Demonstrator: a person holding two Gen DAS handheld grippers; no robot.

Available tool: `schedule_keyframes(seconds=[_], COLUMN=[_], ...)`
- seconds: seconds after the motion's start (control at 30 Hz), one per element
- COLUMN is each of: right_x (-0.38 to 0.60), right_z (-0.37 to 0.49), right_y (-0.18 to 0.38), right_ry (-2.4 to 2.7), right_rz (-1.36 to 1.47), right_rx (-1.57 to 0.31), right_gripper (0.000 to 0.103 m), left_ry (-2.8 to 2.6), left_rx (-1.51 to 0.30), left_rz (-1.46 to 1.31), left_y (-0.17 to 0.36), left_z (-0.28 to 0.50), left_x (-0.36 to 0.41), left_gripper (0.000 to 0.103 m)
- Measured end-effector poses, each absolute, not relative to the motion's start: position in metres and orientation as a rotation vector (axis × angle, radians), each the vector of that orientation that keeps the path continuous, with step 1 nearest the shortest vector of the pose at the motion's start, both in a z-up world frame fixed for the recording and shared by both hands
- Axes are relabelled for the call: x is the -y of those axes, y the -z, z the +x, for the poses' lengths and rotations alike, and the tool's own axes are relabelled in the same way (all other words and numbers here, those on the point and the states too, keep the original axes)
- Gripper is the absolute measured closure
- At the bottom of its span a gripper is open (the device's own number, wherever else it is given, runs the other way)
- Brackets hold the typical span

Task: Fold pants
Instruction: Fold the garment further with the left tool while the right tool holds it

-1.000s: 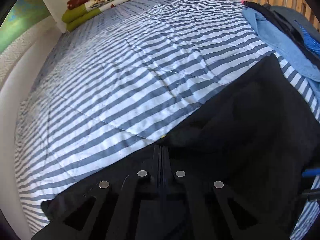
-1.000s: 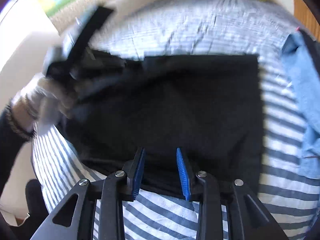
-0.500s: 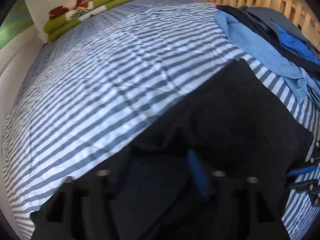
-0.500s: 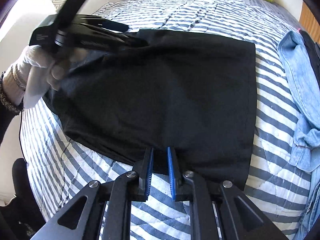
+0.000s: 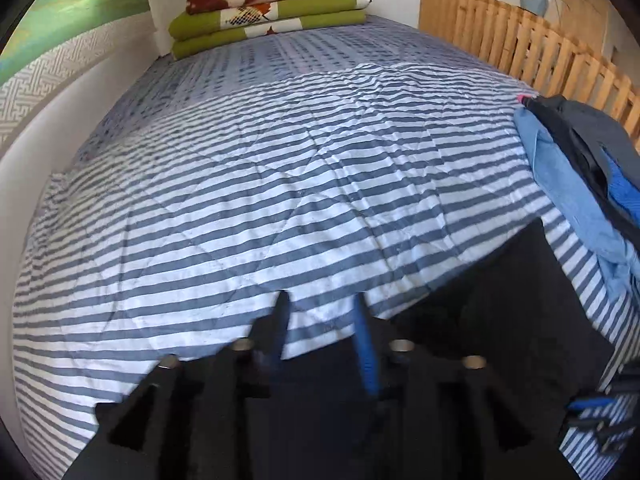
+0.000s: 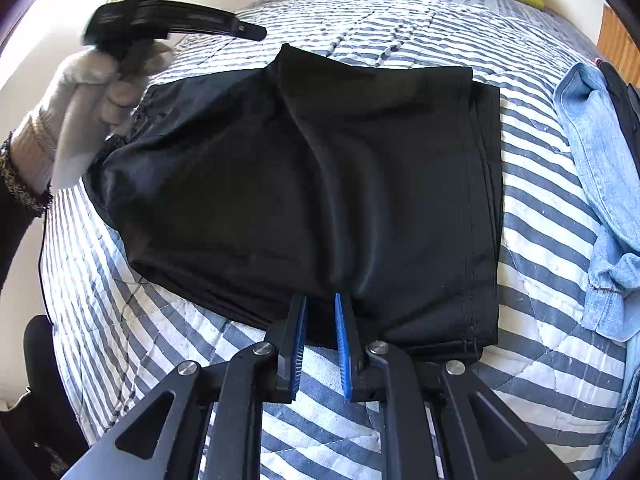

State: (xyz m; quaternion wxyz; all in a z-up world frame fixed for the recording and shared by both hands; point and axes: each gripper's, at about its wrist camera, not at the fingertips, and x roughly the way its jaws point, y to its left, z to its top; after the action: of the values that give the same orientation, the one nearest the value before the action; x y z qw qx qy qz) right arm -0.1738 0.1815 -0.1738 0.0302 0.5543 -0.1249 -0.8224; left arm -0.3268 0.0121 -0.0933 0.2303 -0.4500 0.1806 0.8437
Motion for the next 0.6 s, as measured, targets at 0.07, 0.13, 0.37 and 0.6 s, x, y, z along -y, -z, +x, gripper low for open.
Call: schedule_keyframes(seconds=[0.07,0.13,0.37,0.6], right_x=[-0.203,-0.235,-0.311,-0.312], right_z=[-0.165,-0.164,-0.241,-0.283], right_y=[0.156,0.129,0.121,0.161], right_ry=[2.551,2.668,2.822,2.787], right_rz=[1.609,1.483,1.391,1.535], right_rx=[0.516,0.612,0.754,0.773], right_gripper=[0.090,0.087,0.061,0.072], left_ry=[-2.325,-2.323,-2.426,-2.537], left_rx=[-0.532,-0.558,-0.615,-0.581], left_rz=[-1.248,-1.273,-1.386,-1.422], left_y=[0.088,0.087,0.106,0.118], left_z=[-0.320,-0.314,-0.313,-0.341], left_x=[0.005,0.026,0.105,0.145], left_gripper=[0.060,0.060,0.057,0.046])
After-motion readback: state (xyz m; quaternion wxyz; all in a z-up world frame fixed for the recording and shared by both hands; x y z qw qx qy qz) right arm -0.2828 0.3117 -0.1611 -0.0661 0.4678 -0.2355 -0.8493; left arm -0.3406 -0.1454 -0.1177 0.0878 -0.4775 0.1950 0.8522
